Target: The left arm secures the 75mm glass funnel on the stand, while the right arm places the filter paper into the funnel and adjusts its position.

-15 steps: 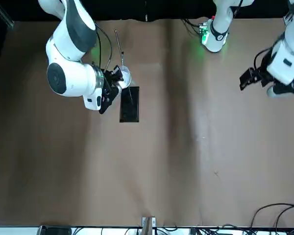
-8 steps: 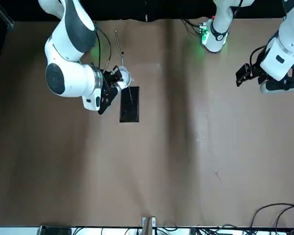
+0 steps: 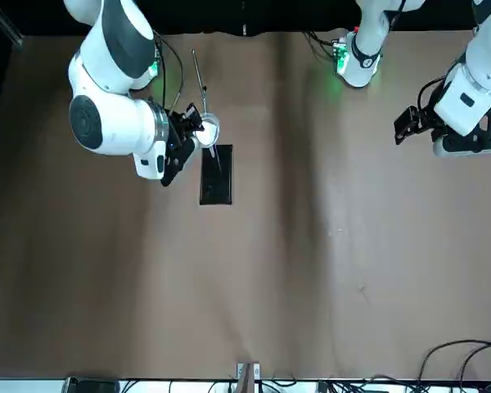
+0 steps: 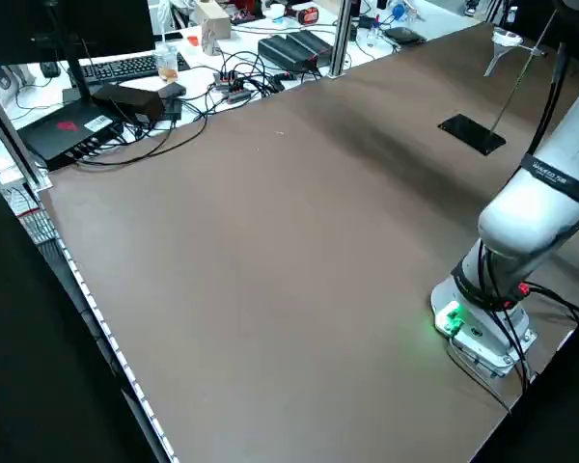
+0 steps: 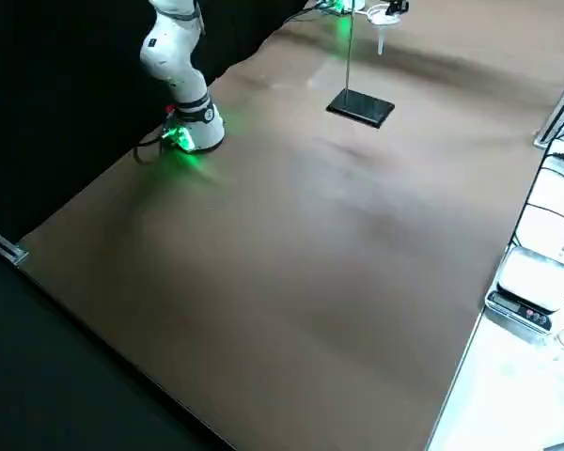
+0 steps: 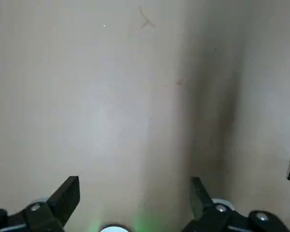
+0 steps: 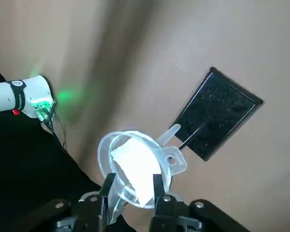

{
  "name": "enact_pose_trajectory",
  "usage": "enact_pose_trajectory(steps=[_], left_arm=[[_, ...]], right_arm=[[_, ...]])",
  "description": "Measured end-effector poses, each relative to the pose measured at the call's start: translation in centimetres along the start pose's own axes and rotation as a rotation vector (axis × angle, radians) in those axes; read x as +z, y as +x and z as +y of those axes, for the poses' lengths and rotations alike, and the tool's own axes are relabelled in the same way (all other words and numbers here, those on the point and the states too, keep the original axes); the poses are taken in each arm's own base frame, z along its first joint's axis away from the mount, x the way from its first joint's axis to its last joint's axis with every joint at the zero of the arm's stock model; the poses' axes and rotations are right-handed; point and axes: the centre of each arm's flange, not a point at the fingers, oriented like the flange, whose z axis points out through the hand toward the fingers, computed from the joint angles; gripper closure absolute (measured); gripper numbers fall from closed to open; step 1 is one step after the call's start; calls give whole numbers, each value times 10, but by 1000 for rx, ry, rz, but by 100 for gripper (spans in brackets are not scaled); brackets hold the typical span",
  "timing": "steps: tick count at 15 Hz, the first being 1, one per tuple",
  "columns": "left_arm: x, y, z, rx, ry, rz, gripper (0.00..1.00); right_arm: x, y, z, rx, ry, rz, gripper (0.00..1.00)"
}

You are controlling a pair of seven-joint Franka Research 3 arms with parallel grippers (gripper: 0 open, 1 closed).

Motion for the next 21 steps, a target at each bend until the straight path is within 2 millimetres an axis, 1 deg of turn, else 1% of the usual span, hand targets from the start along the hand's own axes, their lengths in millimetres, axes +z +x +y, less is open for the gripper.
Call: enact_pose_trajectory(steps=[4,5,6,7,9,12,14,15,16,18,20,21], left_arm=[[0,0,-1,5,0,1,0],[-1,0,-2,4,-1,2,0],[-1,0,-3,2,-1,2,0],[-1,1,-4,1,-1,3,0],[-2,1,-5,-2,-4,2,0],[-2,1,-7,-6,-7,4,0],[-2,1,-8,-7,-7,4,0],[-3,1,-8,-7,-7,4,0],[-3,1,-8,-7,-7,4,0],[-3,1,-8,-7,-7,4,0],[-3,1,-8,-7,-7,4,0],[-3,1,-8,-7,-7,4,0]], right_arm=[[-12,-10,-3,19,-1,-3,63],[-27,-14,9,45,-2,21,63],[-37,-18,21,65,0,36,63],[-48,-22,37,92,1,52,63],[-70,-34,78,156,-13,81,64],[-100,-58,138,254,-78,106,64],[-115,-75,170,308,-123,115,64],[-120,-82,182,329,-157,111,64],[-124,-87,191,345,-204,99,64],[-129,-94,198,356,-322,65,63],[-140,-100,193,357,-401,60,63],[-146,-105,189,368,-416,67,64]])
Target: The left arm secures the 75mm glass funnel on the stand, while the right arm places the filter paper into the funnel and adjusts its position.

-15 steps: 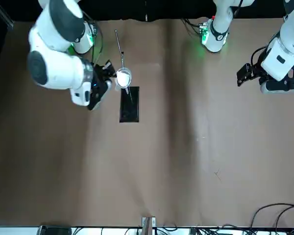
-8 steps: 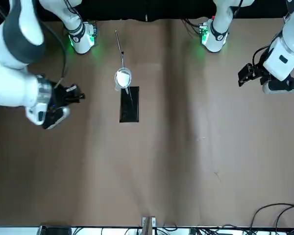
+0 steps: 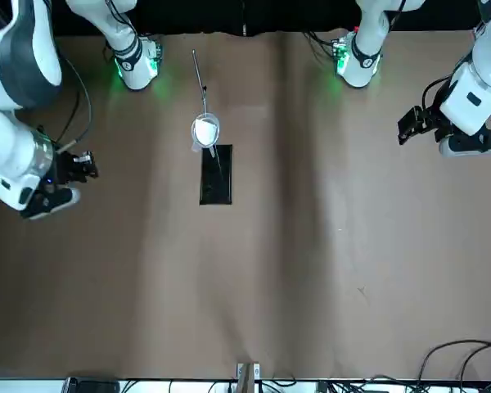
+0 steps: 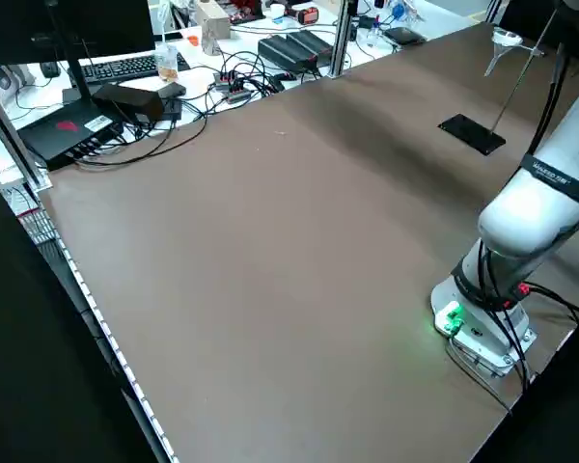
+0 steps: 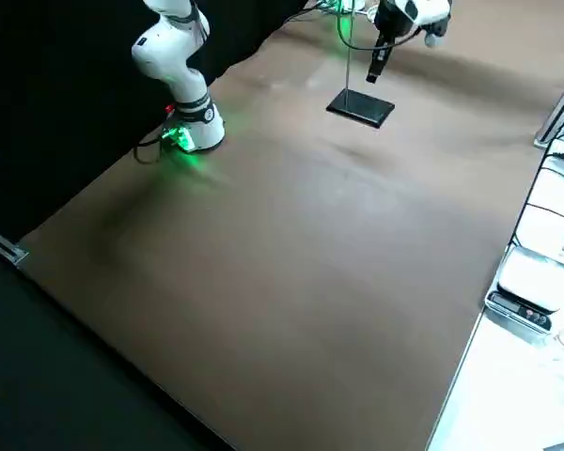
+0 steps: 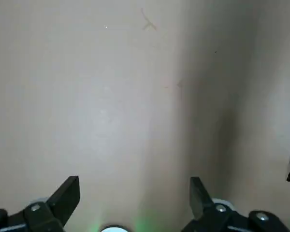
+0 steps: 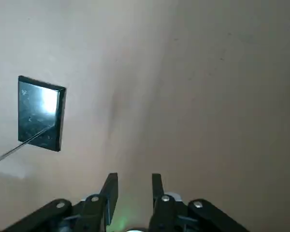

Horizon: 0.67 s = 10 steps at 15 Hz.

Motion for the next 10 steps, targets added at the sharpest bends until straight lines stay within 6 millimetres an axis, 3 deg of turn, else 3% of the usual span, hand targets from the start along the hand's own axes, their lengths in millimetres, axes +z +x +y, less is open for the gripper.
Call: enact_pose_trajectory(steps=[3,7,9,10], left_arm=[[0,0,0,-1,0,0,0],[0,0,-1,-2,0,1,0],[0,0,-2,-3,0,1,0],[0,0,-2,-3,0,1,0]], right_arm=[[-19,-15,1,86,-12,22,65],[-30,-34,6,135,-20,64,64],[-30,-56,8,154,-26,114,62],[-31,-63,7,155,-27,122,55]])
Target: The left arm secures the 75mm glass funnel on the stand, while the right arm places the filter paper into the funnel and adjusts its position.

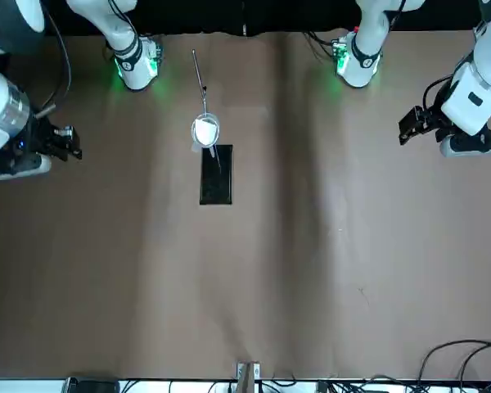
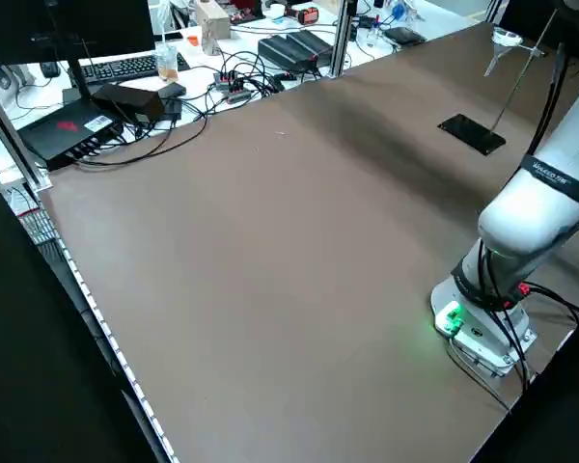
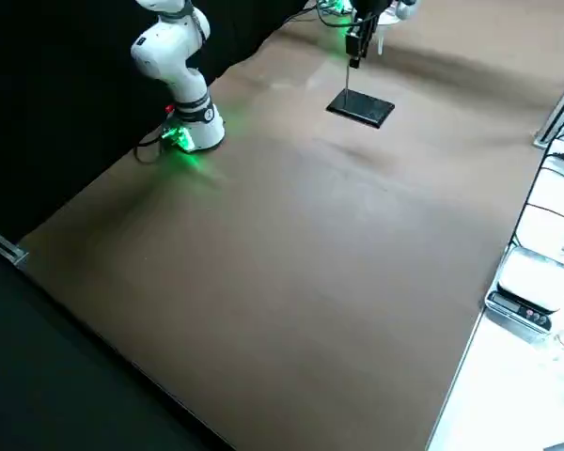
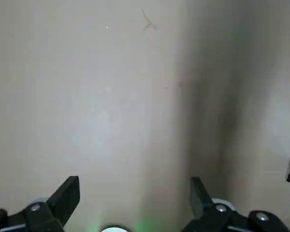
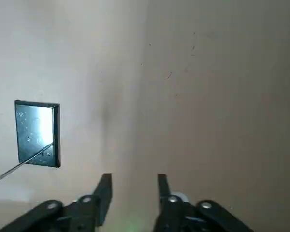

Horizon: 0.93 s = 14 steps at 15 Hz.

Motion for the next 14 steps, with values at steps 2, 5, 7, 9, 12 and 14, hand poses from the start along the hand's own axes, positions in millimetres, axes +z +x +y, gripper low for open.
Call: enact_pose_trajectory(steps=[2,5,7,9,12,14], left_arm=[[0,0,0,0,0,0,0],[-3,0,0,0,-1,6,0],[-4,0,0,0,-2,9,0],[-5,0,0,0,-2,9,0],[-5,0,0,0,-2,10,0],[-5,0,1,0,-2,10,0]], right_arm=[[-5,-7,-1,-1,-1,11,51],[-5,-9,-2,1,-1,14,29],[-5,-8,-1,2,-1,16,11],[-6,-7,-1,2,-2,27,0],[-12,-5,1,6,-3,65,0],[-19,-4,3,9,-4,96,0]])
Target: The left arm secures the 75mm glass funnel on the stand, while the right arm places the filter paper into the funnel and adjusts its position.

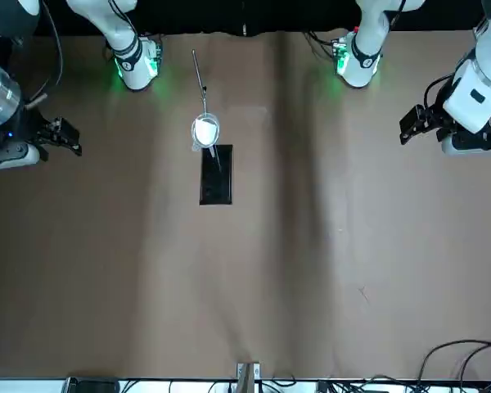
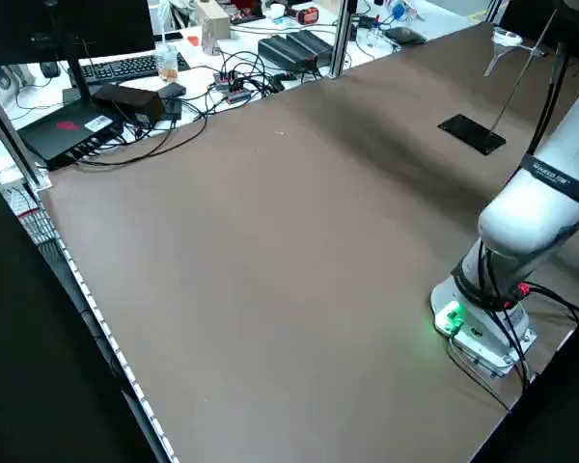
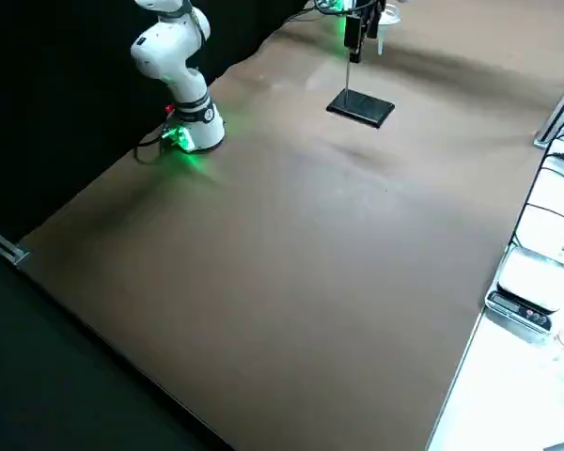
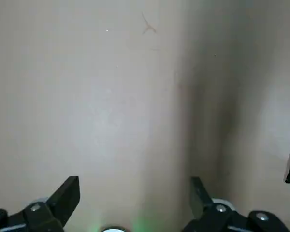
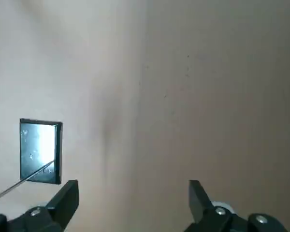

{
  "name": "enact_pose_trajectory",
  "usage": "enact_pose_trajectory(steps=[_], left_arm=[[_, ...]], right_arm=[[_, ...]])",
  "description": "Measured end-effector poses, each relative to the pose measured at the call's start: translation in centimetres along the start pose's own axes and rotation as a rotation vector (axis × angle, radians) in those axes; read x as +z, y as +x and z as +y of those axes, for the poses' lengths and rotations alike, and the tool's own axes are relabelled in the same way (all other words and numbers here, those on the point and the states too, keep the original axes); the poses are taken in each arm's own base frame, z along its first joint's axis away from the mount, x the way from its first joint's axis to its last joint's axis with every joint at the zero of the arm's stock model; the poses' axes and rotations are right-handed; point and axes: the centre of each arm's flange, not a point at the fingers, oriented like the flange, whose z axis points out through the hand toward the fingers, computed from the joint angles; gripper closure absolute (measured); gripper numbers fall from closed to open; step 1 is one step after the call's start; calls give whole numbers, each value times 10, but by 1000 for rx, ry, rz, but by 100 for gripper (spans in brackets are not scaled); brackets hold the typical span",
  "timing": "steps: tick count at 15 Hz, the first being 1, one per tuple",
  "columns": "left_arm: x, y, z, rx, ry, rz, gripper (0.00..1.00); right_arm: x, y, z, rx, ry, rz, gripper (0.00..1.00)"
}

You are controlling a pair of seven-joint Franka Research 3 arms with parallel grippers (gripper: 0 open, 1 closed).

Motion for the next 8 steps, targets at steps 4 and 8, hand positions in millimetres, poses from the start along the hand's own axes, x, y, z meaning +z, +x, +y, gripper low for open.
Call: enact_pose_trajectory(steps=[4,8], left_arm=[[-1,0,0,0,0,2,0],[-1,0,-1,0,-1,4,0]], right_arm=[[-10,1,2,4,-1,39,0],[-10,1,3,6,-1,40,0]])
